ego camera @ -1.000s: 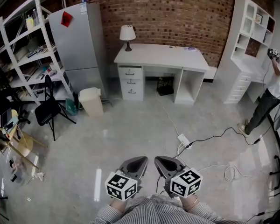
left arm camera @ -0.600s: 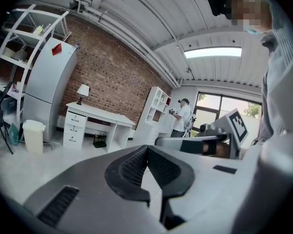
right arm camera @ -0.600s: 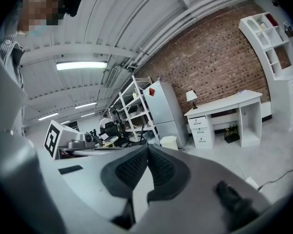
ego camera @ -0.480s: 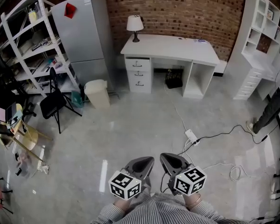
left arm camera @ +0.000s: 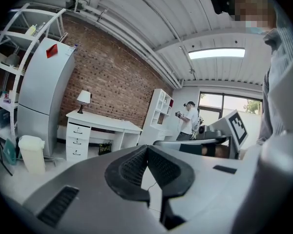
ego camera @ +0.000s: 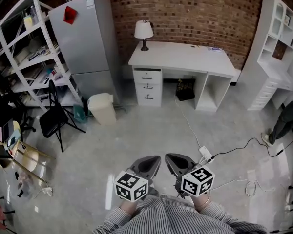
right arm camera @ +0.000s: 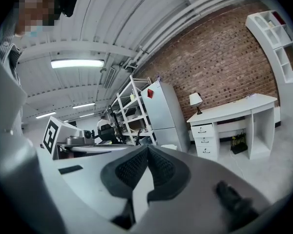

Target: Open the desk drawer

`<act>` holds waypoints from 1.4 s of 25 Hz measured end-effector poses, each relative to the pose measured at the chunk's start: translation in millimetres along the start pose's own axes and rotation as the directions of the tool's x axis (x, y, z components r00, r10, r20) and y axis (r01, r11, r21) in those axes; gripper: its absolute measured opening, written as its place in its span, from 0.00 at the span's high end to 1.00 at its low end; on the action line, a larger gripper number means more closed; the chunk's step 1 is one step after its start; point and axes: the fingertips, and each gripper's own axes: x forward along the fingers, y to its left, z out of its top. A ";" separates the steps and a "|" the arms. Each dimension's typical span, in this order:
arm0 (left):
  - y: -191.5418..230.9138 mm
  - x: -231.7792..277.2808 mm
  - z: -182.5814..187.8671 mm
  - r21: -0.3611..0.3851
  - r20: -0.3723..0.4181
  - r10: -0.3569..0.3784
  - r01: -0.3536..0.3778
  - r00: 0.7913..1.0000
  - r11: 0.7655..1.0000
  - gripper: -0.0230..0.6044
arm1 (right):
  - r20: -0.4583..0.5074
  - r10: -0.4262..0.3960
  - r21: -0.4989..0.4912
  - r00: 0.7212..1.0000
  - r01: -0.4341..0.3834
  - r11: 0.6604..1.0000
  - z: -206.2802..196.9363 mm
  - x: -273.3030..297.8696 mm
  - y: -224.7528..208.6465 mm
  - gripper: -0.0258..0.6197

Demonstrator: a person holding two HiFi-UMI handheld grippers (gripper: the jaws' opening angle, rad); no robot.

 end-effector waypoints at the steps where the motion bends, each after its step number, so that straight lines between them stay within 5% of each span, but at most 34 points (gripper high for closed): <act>1: 13.3 4.0 7.6 -0.003 0.004 0.000 0.000 1.000 1.000 0.94 | -0.001 -0.001 -0.006 1.000 0.001 1.000 7.1 13.2 -3.3 0.93; 9: 98.8 38.9 37.3 -0.030 0.006 -0.027 0.027 1.000 0.999 0.94 | 0.020 -0.058 -0.005 0.998 0.058 0.998 38.4 90.5 -42.1 0.93; 25: 204.8 121.0 67.0 -0.075 0.024 -0.016 0.018 1.000 0.997 0.94 | -0.018 -0.070 0.006 0.997 0.070 0.998 61.7 179.6 -133.3 0.94; 35: 278.2 237.0 133.8 -0.021 0.036 -0.004 0.005 0.999 1.000 0.94 | 0.014 -0.001 -0.013 1.000 0.001 1.000 145.7 262.5 -245.9 0.93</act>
